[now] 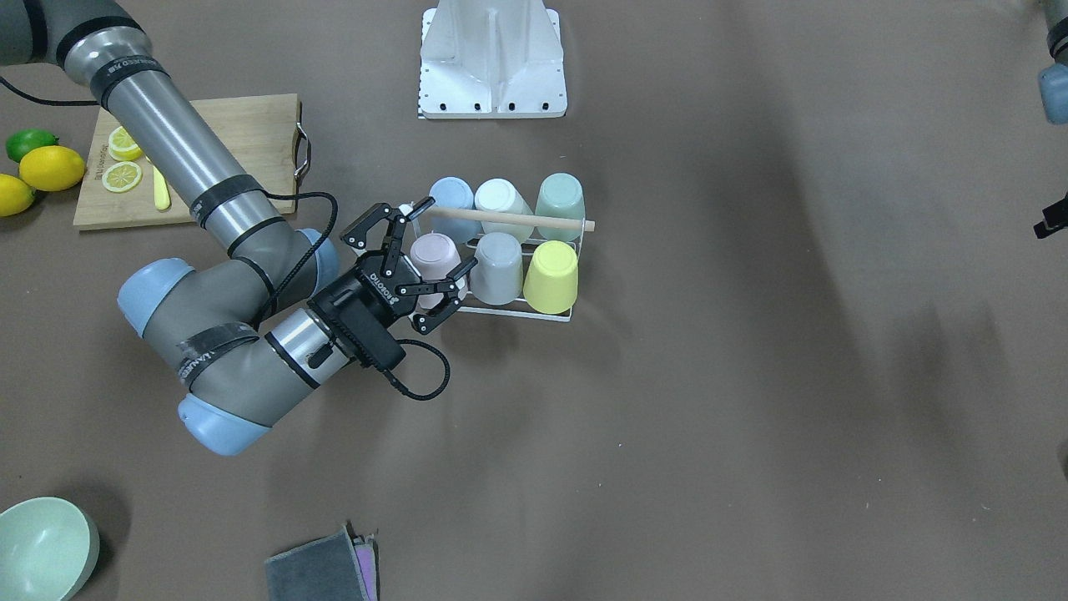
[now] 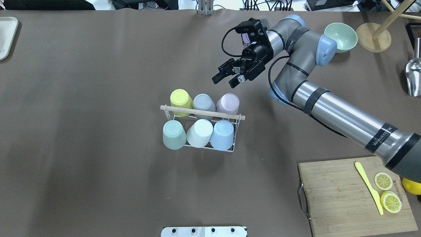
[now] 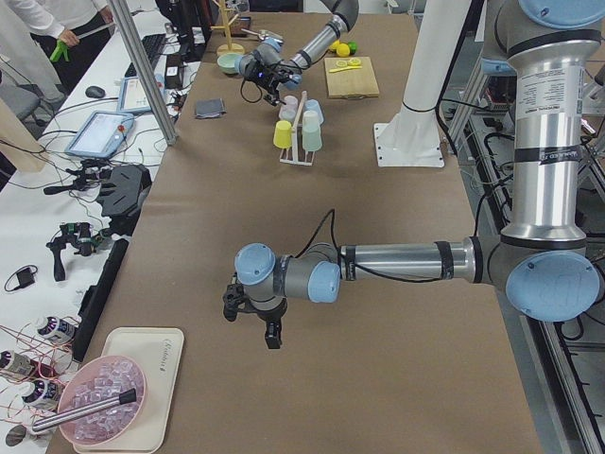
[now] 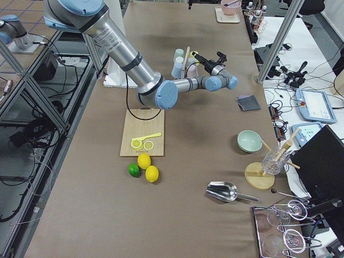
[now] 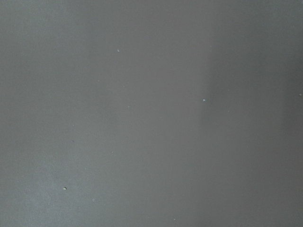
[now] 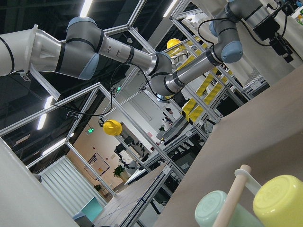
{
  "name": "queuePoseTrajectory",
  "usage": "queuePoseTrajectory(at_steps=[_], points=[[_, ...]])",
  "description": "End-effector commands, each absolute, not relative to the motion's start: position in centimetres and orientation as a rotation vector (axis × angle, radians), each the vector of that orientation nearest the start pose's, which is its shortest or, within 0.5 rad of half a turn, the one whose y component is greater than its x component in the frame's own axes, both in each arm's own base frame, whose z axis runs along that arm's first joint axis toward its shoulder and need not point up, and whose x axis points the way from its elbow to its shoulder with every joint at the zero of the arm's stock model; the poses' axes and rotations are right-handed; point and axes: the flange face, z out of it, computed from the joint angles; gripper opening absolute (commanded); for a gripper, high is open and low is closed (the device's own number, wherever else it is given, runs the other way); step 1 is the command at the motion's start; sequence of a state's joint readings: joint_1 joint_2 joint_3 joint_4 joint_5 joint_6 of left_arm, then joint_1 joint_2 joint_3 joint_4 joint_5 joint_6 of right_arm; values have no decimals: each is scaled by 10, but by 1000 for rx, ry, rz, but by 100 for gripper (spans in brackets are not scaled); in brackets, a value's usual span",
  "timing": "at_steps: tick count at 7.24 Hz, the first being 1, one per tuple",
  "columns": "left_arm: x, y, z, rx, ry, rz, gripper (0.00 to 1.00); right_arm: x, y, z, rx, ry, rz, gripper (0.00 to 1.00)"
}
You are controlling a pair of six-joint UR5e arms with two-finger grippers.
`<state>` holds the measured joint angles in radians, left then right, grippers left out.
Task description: Place cup on cup holder
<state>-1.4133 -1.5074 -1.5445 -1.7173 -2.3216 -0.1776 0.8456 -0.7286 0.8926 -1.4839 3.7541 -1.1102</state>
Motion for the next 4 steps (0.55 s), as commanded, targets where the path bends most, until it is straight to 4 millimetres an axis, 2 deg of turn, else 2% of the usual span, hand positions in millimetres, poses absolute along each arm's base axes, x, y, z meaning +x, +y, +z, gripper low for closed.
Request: queuePoseTrajectory(at_steps=[1,4], points=[[2,-469,687,-67,743,-16,98,-436,-633,340,-878,3110,1520,90],[1,-467,687,-67,755,-20,98,-352,-644,404,-990,3213,1499,92]])
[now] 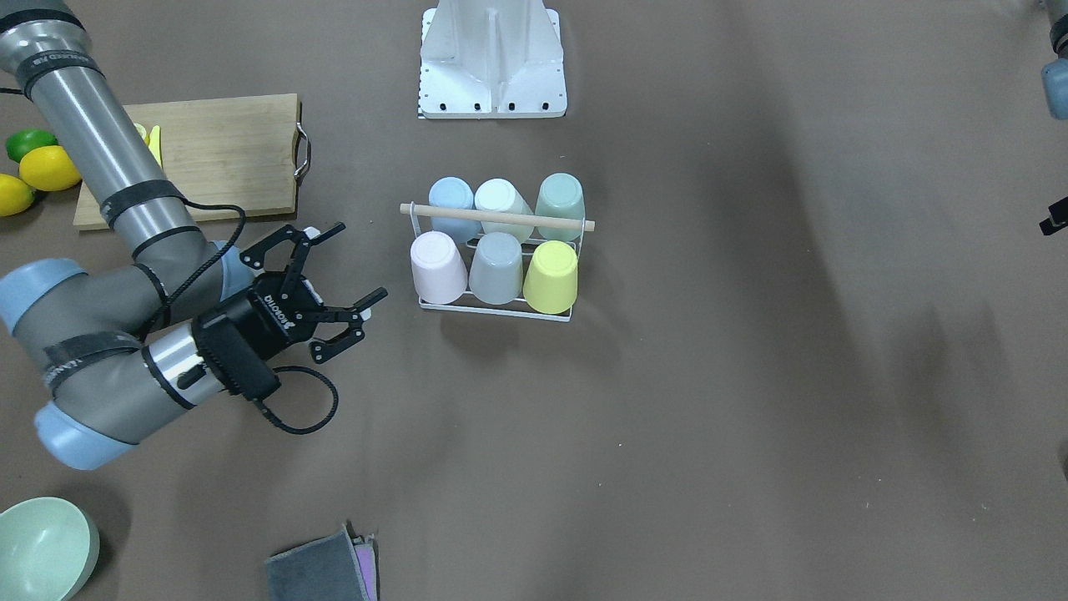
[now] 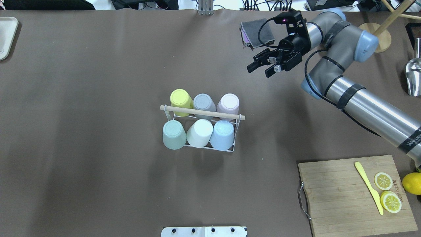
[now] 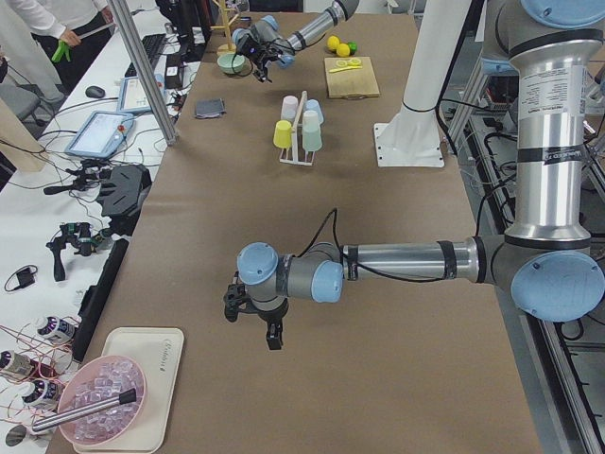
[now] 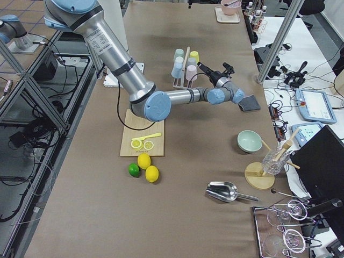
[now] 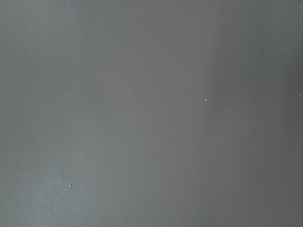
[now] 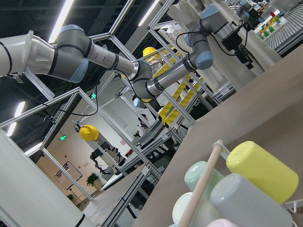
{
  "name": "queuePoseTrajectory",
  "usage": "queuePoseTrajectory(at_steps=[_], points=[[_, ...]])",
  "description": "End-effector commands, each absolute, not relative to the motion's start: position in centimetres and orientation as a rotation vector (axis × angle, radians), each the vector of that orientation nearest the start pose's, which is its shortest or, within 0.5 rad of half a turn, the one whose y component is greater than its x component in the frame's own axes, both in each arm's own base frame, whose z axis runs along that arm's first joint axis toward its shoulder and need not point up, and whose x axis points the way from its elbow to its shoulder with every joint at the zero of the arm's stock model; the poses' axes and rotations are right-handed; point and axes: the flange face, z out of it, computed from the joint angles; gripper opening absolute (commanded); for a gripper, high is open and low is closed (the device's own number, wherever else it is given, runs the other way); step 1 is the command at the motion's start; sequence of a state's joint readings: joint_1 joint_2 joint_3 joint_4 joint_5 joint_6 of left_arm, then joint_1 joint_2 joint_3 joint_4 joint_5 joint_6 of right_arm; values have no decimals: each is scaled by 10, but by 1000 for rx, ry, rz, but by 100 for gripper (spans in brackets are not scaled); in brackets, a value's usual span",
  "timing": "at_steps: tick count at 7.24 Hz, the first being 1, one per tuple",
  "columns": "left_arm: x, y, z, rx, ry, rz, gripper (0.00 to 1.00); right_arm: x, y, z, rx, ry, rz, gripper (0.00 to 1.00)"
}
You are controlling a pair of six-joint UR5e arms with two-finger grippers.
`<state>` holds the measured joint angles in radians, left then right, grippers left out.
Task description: Place cup on cup holder
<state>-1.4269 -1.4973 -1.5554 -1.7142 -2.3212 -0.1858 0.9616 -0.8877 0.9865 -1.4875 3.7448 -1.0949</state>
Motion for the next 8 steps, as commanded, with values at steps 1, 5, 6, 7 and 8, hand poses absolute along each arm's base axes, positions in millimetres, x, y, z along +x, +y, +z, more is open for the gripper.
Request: queuePoseTrajectory(at_steps=[1,5,6,7,8], points=[[-2,-452,696,-79,778,-27,98,-331,-643,424,-1020,3243,1482,95],[0,-470,694,-67,780,-16,97,-261,-600,493,-1028,3369,1414,95],[1,-477,687,-40,778,29,97,-240,-583,509,-982,3434,1392,95],[-6,-477,689,-21,772,70,97,-217,-557,526,-930,3502,1387,95],[-13,-487,682,-9,773,75,97,-200,-528,541,-870,3560,1353,95]])
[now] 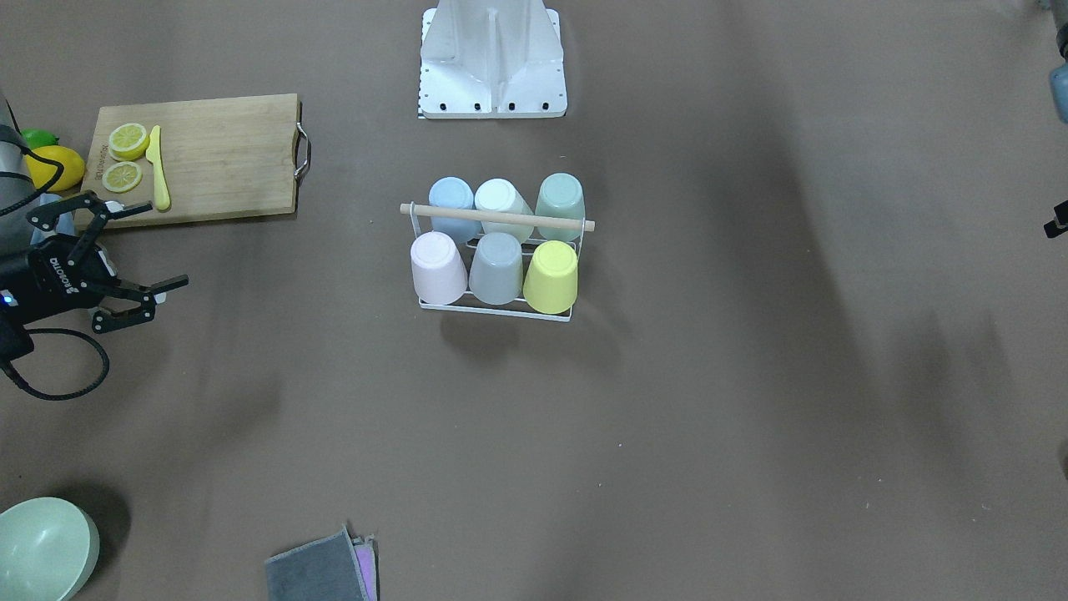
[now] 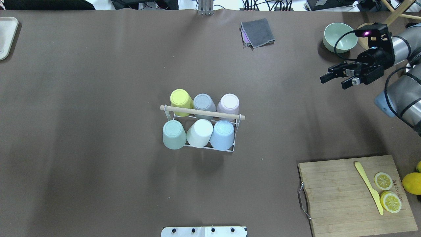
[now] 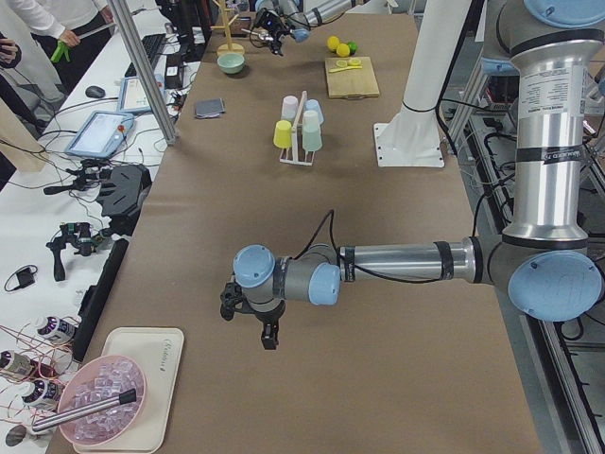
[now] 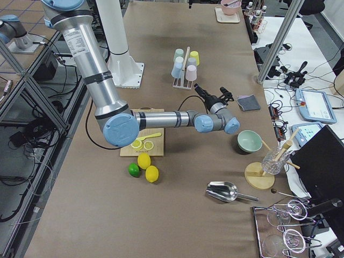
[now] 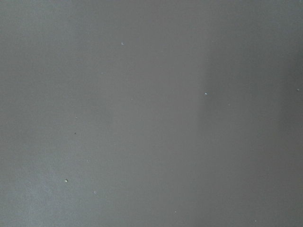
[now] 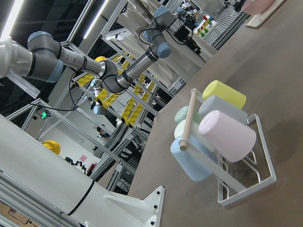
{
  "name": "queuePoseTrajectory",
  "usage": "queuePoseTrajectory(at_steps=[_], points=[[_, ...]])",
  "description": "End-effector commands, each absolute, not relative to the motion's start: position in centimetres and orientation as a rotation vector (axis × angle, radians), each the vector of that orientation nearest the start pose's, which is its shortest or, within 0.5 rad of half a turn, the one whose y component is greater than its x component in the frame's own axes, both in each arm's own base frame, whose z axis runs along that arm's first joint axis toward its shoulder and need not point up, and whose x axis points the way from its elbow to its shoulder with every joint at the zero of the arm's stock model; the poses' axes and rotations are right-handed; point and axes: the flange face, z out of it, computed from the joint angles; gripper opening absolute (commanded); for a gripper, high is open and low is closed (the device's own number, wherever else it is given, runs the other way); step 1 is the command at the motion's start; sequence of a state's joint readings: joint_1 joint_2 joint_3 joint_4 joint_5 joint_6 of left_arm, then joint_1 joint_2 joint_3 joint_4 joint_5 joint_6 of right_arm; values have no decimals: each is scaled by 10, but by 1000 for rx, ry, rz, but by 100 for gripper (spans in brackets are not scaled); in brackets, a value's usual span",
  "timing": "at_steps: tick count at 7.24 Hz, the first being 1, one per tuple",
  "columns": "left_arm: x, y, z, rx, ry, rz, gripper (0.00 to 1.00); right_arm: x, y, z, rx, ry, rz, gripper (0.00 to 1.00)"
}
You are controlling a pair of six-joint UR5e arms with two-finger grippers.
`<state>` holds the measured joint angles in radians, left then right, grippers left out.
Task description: Place cup on cup holder
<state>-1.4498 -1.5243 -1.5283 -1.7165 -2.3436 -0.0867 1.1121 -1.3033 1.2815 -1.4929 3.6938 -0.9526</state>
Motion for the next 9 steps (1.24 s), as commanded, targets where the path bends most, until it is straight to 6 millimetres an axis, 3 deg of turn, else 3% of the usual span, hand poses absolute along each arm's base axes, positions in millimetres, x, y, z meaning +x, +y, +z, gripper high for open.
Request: queuePoseTrajectory(at_steps=[1,3,7,9], points=[[-19,-492,674,10,778,69,97,-187,-503,552,485,-2164,-789,95],[-20,-492,674,16,784,61,97,-161,-476,564,394,-2076,-688,95],[-25,-494,667,29,786,43,97,-120,-484,611,138,-1750,-482,99],[-24,-495,658,44,787,45,97,-100,-477,619,6,-1602,-427,100]])
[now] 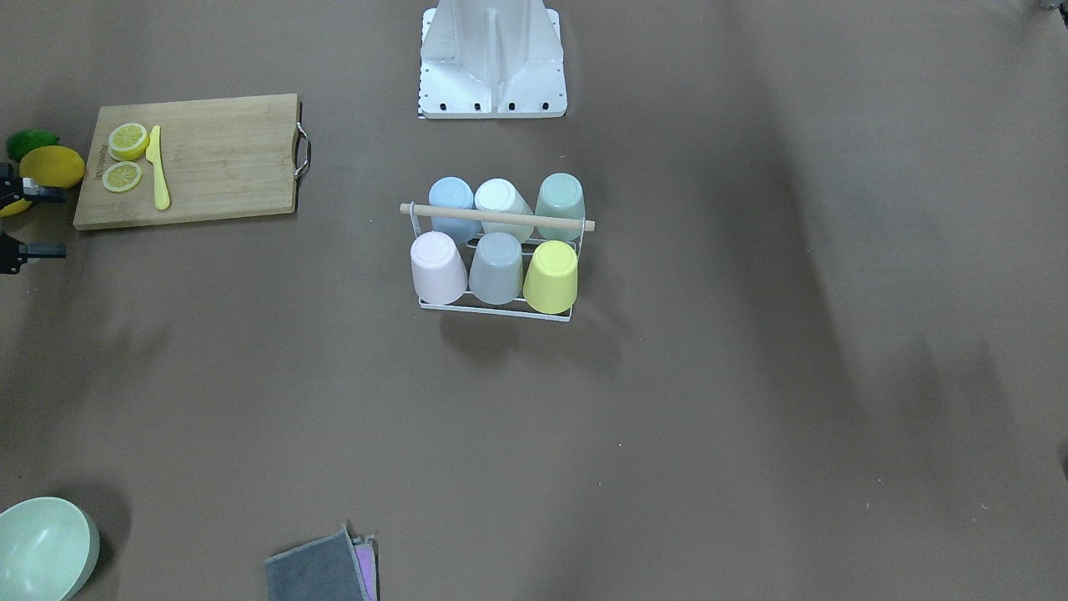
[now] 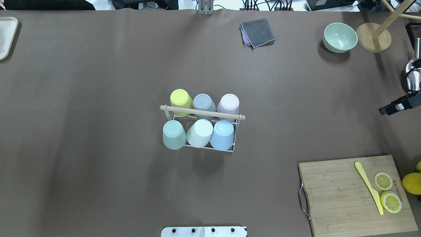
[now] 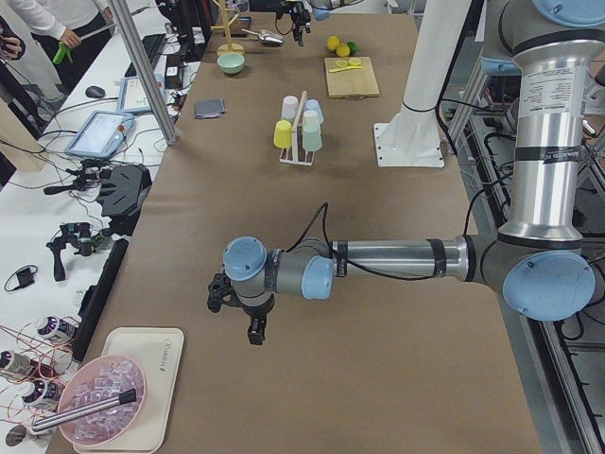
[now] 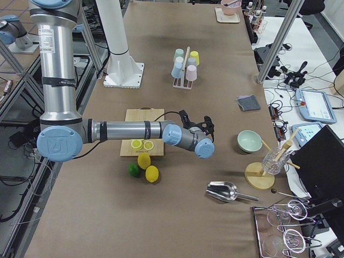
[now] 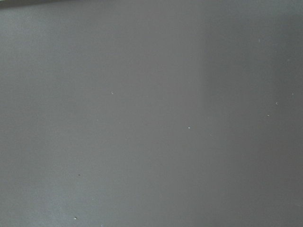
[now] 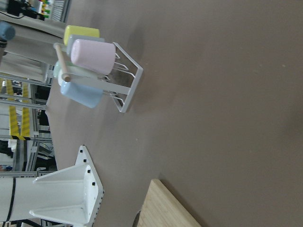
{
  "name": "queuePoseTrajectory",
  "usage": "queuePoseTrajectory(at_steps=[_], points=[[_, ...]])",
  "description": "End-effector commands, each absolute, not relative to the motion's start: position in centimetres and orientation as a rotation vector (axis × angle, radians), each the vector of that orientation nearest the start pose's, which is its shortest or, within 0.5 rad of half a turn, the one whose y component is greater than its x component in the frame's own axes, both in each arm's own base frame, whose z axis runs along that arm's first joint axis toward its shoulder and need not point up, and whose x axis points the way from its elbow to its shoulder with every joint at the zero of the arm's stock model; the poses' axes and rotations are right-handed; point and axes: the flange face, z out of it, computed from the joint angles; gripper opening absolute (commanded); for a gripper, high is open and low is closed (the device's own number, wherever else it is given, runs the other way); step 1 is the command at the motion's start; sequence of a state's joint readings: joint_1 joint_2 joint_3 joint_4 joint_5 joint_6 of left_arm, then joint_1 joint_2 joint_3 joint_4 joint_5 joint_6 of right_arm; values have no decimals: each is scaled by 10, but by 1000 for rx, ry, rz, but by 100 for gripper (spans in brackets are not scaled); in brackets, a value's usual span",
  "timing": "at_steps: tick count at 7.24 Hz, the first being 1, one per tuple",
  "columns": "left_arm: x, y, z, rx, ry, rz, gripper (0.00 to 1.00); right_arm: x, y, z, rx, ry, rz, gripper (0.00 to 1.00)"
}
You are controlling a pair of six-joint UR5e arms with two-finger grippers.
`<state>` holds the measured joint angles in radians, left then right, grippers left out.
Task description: Place cup on cup holder
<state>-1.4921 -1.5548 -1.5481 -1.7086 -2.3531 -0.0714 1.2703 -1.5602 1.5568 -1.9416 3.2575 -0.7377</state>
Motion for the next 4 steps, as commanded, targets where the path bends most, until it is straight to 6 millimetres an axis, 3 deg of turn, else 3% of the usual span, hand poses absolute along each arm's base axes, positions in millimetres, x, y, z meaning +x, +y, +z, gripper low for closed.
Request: queuePoseTrajectory(at_steps=[1,4], points=[[-27,-494,654,52,788,40,97,-87,-477,617,-60,-1515,-379,100],[-27,-495,651,57,788,41,97,-55,-480,626,-157,-1249,-316,99]])
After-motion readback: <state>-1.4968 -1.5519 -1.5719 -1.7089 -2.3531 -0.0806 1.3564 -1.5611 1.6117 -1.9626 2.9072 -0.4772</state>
